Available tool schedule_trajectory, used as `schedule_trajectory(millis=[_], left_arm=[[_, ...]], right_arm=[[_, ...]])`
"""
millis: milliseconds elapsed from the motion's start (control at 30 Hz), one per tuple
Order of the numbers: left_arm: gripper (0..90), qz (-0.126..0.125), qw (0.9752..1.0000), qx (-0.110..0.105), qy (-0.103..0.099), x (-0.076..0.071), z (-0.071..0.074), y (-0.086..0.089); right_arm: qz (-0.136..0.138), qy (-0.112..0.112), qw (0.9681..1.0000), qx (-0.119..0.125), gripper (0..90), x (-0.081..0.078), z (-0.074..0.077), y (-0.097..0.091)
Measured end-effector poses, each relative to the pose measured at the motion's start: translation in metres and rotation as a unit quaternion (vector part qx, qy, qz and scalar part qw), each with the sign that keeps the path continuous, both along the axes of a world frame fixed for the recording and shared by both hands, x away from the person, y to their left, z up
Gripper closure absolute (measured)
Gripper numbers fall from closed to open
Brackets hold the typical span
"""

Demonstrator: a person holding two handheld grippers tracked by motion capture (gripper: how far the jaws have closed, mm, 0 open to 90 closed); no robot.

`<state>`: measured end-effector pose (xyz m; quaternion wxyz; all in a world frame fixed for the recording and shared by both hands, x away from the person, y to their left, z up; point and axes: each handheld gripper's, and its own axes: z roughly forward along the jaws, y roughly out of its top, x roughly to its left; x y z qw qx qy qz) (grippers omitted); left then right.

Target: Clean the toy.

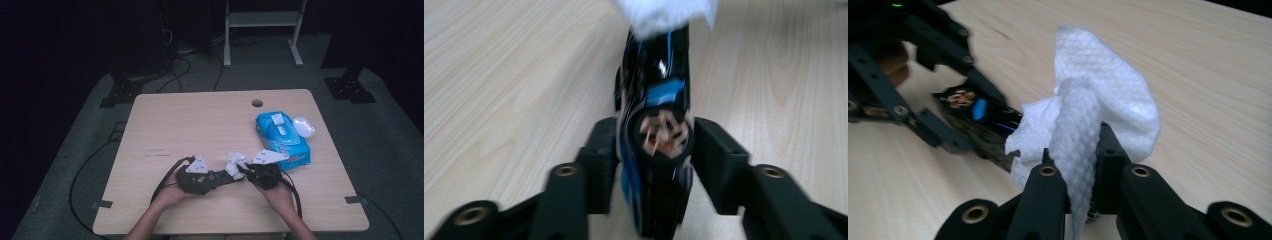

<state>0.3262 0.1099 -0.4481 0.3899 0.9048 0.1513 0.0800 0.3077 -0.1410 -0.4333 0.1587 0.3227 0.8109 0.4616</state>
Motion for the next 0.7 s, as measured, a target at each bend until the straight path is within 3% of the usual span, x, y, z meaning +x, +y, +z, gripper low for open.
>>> schedule_trajectory(millis=[100, 133, 200, 233, 333, 533, 600, 633, 700], left_arm=[[41.3, 0.004, 0.9999, 0.014, 0.001, -0.001, 0.002, -0.003], [41.9, 0.003, 0.9998, 0.019, 0.001, -0.002, 0.003, -0.002], [51.5, 0.006, 0.9992, 0.034, -0.02, -0.004, 0.003, 0.001], [62.1, 0.002, 0.9993, 0.034, -0.019, -0.003, 0.003, 0.004], [63.8, 0.002, 0.9997, 0.024, -0.009, -0.002, 0.003, 0.011], [64.3, 0.002, 0.9994, 0.035, -0.008, -0.004, 0.006, 0.016], [63.3, 0.005, 0.9994, 0.034, -0.003, -0.003, 0.01, 0.016], [55.9, 0.008, 0.9996, 0.029, -0.001, -0.003, 0.013, 0.014], [51.1, 0.006, 0.9995, 0.031, -0.004, -0.001, 0.021, 0.007]], right_arm=[[0.027, -0.006, 0.9996, 0.003, 84.0, -0.004, -0.001, 0.012], [0.035, -0.006, 0.9994, 0.003, 84.0, -0.005, -0.001, 0.015], [0.036, -0.009, 0.9993, -0.002, 84.0, -0.005, 0.0, 0.015], [0.03, -0.006, 0.9995, 0.002, 84.0, -0.004, 0.001, 0.012], [0.008, -0.005, 0.9999, 0.009, 84.0, 0.0, 0.002, -0.001], [-0.031, 0.004, 0.9994, 0.017, 84.0, 0.004, 0.003, -0.022], [-0.035, 0.005, 0.9992, 0.017, 84.0, 0.005, 0.003, -0.024], [-0.035, 0.005, 0.9992, 0.017, 84.0, 0.006, 0.003, -0.025], [-0.039, 0.009, 0.999, 0.021, 84.0, 0.007, 0.002, -0.026]])
